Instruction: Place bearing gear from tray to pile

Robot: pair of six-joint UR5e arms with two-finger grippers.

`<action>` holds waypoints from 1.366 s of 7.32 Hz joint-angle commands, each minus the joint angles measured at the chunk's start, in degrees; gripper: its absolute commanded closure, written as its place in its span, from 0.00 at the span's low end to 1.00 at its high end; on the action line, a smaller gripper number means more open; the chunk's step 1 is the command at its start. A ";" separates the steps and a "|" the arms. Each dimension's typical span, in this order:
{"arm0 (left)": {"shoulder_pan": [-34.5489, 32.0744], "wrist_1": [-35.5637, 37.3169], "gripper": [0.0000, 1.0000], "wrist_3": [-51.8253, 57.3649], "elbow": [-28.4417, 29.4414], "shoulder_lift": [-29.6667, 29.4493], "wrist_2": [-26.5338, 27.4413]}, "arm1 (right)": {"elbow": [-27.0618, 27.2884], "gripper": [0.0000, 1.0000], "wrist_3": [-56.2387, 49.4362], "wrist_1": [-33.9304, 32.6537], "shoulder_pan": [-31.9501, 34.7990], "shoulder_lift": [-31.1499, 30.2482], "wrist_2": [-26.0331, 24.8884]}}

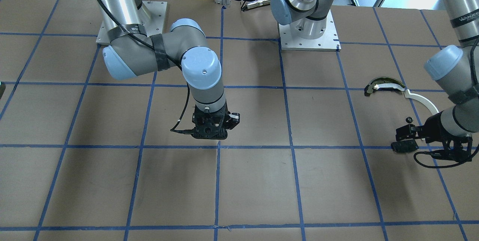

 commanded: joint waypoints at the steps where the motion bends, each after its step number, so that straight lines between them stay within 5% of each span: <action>1: -7.16 0.50 0.00 -1.93 0.04 1.19 -1.67 | -0.26 0.23 -0.63 -0.91 0.86 1.35 0.18; 2: -11.73 0.85 0.00 -4.81 0.12 2.24 -1.58 | -1.83 0.00 -7.42 -0.47 -0.79 0.57 -0.95; 6: -23.77 0.86 0.00 -9.12 -0.49 3.40 -7.65 | -15.62 0.00 -39.61 28.13 -21.86 -8.30 -4.48; 8: -34.49 0.95 0.00 -21.56 -1.55 2.17 -8.35 | -19.77 0.00 -29.47 44.73 -22.00 -13.48 -4.22; 10: -42.15 3.83 0.00 -29.96 -1.63 0.59 -8.88 | -18.12 0.00 -27.35 45.15 -17.71 -17.44 -4.38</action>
